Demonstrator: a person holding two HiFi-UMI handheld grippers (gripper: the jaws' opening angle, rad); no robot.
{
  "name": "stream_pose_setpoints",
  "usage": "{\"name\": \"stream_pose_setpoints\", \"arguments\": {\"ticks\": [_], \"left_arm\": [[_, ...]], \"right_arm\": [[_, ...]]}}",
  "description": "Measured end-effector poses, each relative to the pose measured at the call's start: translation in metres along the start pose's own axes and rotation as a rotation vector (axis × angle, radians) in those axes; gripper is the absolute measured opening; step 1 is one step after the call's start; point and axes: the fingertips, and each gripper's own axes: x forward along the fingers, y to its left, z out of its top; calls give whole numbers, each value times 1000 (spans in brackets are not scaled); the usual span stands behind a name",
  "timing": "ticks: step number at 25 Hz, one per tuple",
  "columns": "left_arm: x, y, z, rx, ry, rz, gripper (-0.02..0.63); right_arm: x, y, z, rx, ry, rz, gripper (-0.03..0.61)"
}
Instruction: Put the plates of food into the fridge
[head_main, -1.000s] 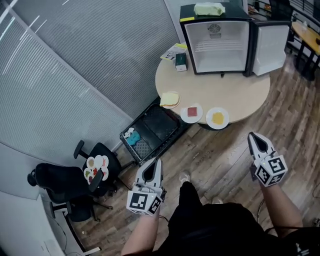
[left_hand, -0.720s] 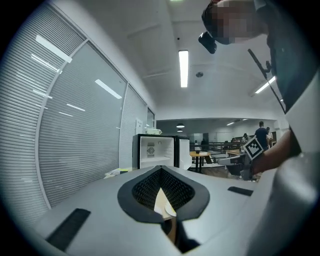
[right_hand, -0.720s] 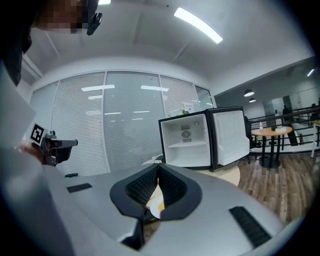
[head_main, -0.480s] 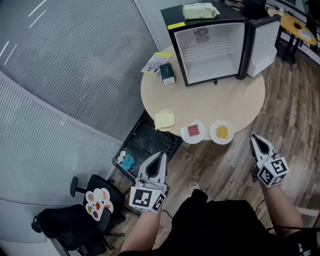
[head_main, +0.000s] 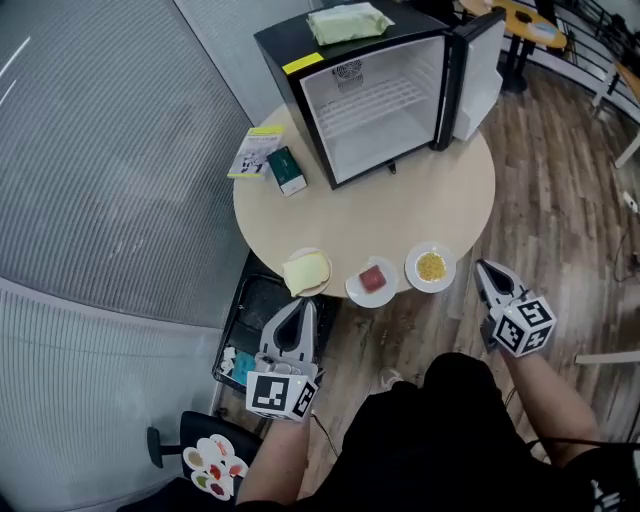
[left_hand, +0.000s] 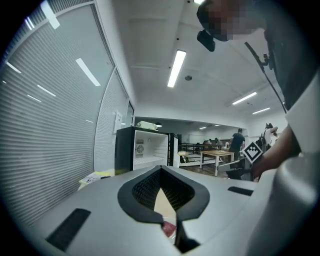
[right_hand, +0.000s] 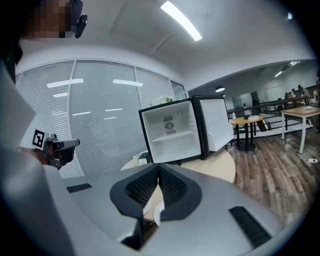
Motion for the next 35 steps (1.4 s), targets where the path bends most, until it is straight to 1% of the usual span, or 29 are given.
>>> {"name": "stream_pose_setpoints", "arguments": {"ticks": [3, 5, 8, 12, 14, 15, 18, 20, 25, 30, 33, 35], "left_arm": [[15, 0, -3, -6, -3, -45, 3], [24, -1, -5, 1, 4, -70, 3], [34, -4, -7, 28, 20, -108, 3], [40, -6, -4, 67, 39, -142, 3], [42, -4, -4, 81, 51, -143, 3], [42, -3, -5, 87, 56, -142, 3], [43, 0, -11, 90, 77, -134, 3], [43, 3, -17, 90, 95, -124, 3], [50, 10, -15, 123, 99, -103, 3], [65, 14, -8, 150, 93, -93, 3], [73, 10, -1, 182, 78, -96, 3], [77, 6, 1, 192, 77, -108, 3]], "right_arm": [[-1, -7, -23, 28, 37, -36, 5], [-1, -15, -38, 58, 43, -71, 5], [1, -28, -63, 120, 45, -117, 5], [13, -44, -107, 183, 93, -156, 8], [20, -52, -127, 221, 113, -170, 10], [25, -56, -137, 246, 122, -171, 24], [39, -62, -162, 331, 154, -153, 115], [49, -67, -175, 374, 171, -147, 142], [71, -85, -207, 499, 200, -180, 158], [79, -100, -241, 686, 205, -231, 158], [86, -103, -250, 804, 194, -223, 156], [92, -106, -254, 848, 187, -206, 156]]}}
